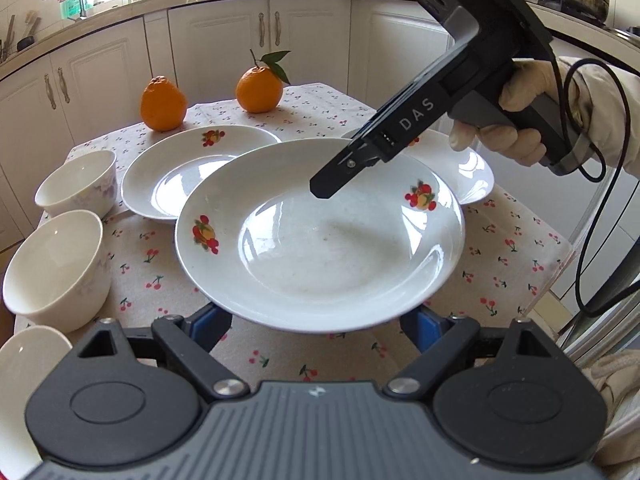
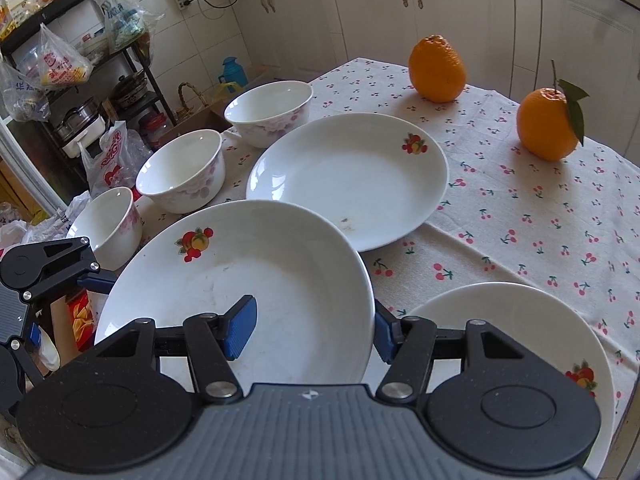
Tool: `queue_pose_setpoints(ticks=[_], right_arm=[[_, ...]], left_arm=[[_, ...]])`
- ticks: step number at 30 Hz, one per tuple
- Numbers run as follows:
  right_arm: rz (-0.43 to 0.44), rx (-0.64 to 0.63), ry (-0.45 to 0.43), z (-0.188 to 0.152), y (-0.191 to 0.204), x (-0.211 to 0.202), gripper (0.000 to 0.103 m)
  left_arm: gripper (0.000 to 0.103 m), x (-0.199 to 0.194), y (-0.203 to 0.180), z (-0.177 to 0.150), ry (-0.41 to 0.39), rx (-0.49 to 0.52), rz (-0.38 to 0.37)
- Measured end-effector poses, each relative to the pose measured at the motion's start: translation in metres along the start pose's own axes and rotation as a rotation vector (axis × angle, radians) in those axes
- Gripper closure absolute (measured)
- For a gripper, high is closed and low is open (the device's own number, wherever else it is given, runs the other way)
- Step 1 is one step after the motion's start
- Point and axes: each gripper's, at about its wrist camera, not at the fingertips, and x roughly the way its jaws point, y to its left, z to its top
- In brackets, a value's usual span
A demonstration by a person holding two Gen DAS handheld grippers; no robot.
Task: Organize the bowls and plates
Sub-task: 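Lift the flower plate with the right gripper toward the other plate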
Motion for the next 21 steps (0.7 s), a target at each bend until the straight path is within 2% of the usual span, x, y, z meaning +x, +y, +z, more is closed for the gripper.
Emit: queue_pose_setpoints(ticks=[10,21], right_arm=[[-0.096,0.080,-0.036,-0.022,-0.039,-0.038,0.038],[-0.158,0.180,-0.066,-0.051,-0.079,-0.063,0.038]], left_arm=[[0.013,0.030,-0.020,0.036,-0.026,0.053,-0.083],[0.013,0.065,-0.043,0.058,-0.033,0.147,-0.117]])
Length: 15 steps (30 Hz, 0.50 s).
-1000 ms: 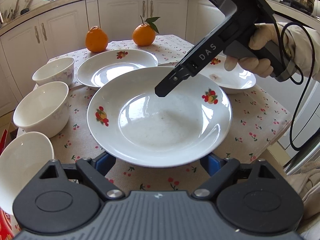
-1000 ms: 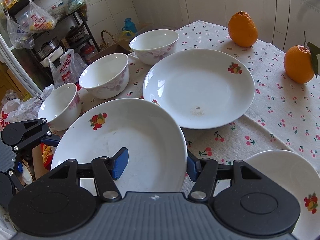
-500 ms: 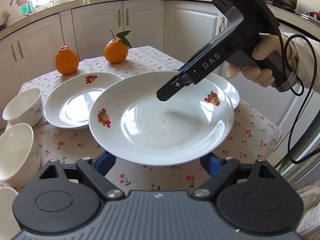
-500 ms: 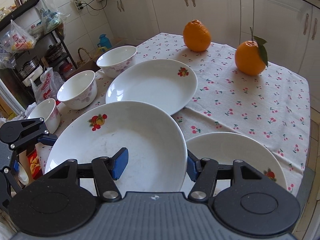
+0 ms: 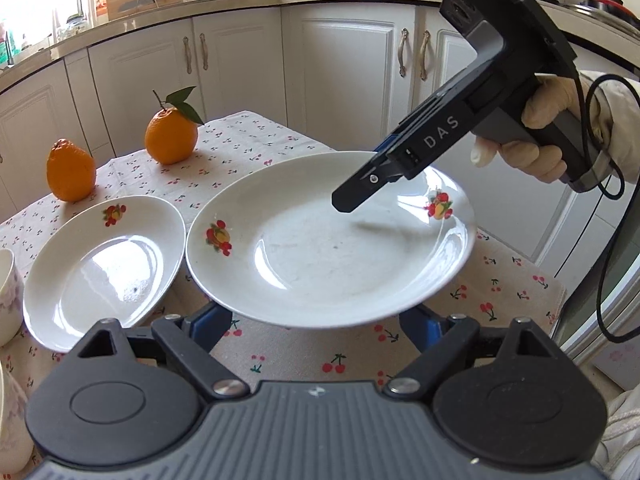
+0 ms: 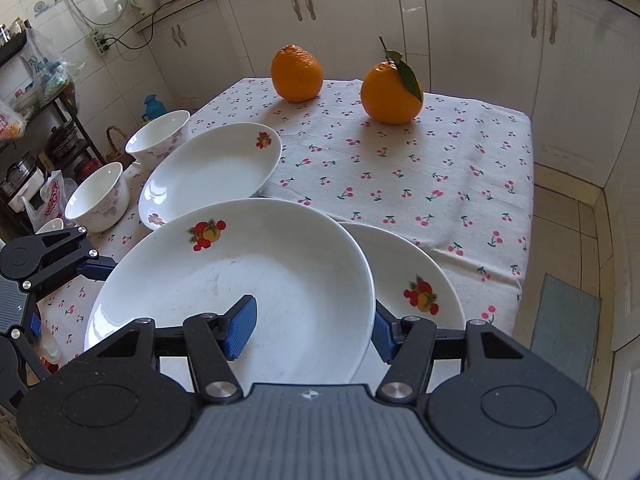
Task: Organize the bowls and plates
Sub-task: 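Lift the flower plate with the right gripper toward the other plate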
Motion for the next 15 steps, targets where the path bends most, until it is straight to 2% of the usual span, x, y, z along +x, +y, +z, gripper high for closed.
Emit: queue_pose_setpoints(ticks=[15], right_arm=[[-0.009,0.059,-0.016,-0.016,-0.019,-0.006,0.038]], left_arm=[[0.013,0.015,-0.005,0.009,0.010,0.046,-0.011]])
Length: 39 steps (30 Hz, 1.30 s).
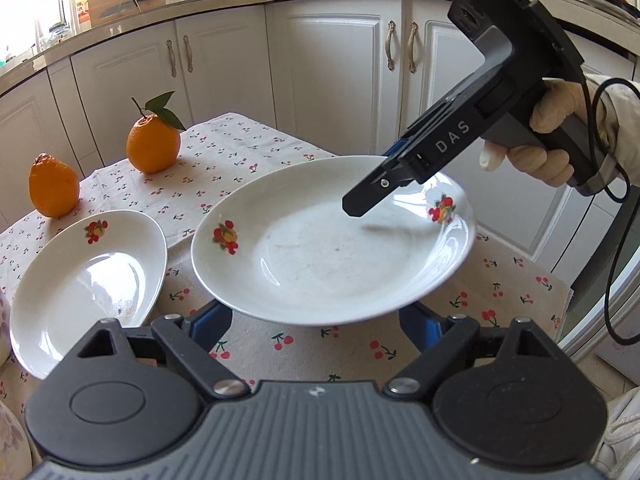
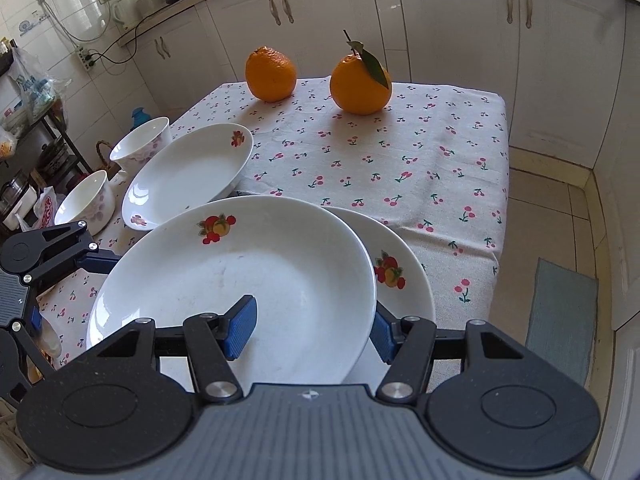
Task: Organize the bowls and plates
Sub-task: 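Lift the flower plate with the right gripper toward the other plate, then lower the flower plate onto the other plate and open the right gripper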
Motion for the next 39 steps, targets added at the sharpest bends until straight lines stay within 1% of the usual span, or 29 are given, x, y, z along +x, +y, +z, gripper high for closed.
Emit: queue_pose_setpoints(ticks=[13,26,33,39], right_arm=[[-0.024,0.021,0.005,-0.009,-0.004,-0.007,0.038],[-0.068,0.041,0.014,-0.017,-0.005,-0.014,0.037],[-0.095,0.037,0.002,-0.017,-0.003,-0.021,0.037],[-0.116,0.040,0.004,-0.017,0.000,-0.021,0.037]], left_arm=[[0.013,0.007,-0.002,0.000,-0.003,0.025,-0.015],[0.010,0.011,0.000,0.000,-0.019,0.008,-0.040],[0.010,0.009,-0.001,-0.002,-0.028,0.015,-0.034],[0.011,0.003,0.001,-0.004,-0.036,-0.002,-0.025]])
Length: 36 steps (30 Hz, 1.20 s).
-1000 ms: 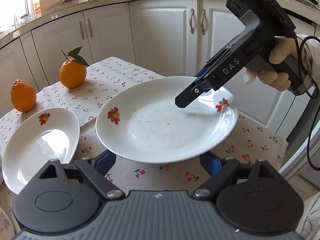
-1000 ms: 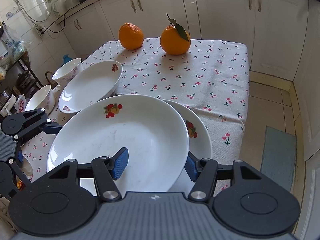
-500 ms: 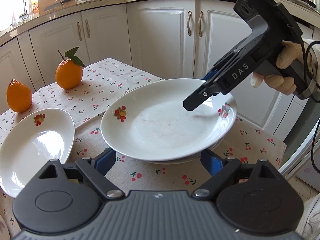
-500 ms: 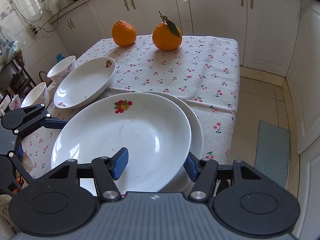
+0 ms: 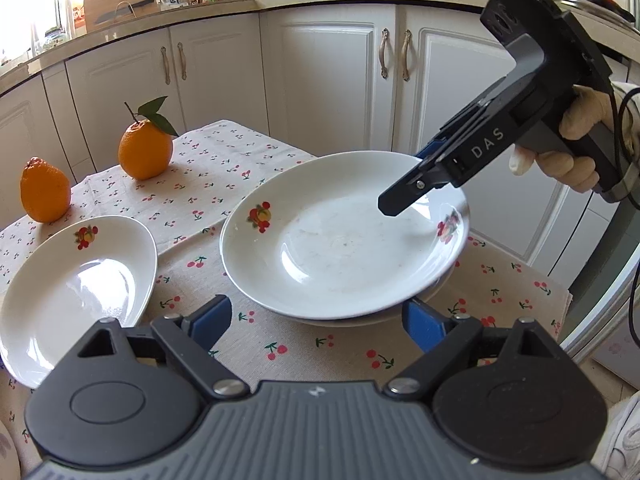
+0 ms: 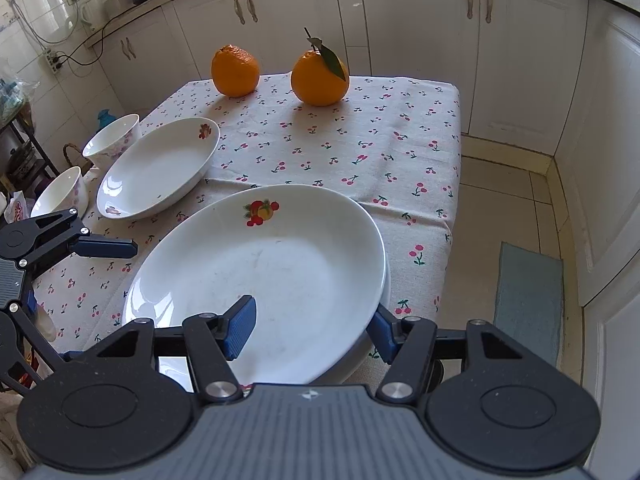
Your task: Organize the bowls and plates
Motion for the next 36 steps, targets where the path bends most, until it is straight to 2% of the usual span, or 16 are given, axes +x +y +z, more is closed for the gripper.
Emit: queue_pose_setpoints(ticks=[17,19,20,22,23,27,34,36], right_arm=[[-0.113,-0.025,0.031,-0.001,0.012,0.004,0.030],[-0.122,-0.036,0.027,-0.003,0.014,0.004,0.023],[-0.117,-0.040,0.019,-0.004,0.016,0.003,0.013],[-0.118,-0.050,-0.013,-0.003,0.021,-0.003,0.002],[-0.115,-0.059,-0.030,-0.002,0.024,-0.006,0.000],[-0.097,-0.099,-0.075,0.004,0.042,-0.015,0.000],[-0.063,-0.179,-0.113,0.013,0.076,-0.016,0.000],[-0.052,-0.197,-0.115,0.015,0.083,-0.014,0.000]], left_arm=[[0.011,-0.024,0.011,-0.011,-0.032,-0.077,0.033],[0.011,-0.028,0.014,-0.014,-0.033,-0.093,0.041],[0.010,-0.031,0.015,-0.016,-0.035,-0.102,0.047],[0.009,-0.035,0.018,-0.018,-0.038,-0.117,0.061],[0.008,-0.037,0.019,-0.020,-0.039,-0.126,0.072],[0.003,-0.046,0.026,-0.028,-0.053,-0.180,0.144],[0.001,-0.044,0.049,-0.046,-0.031,-0.284,0.357],[0.001,-0.041,0.054,-0.051,-0.026,-0.305,0.397]])
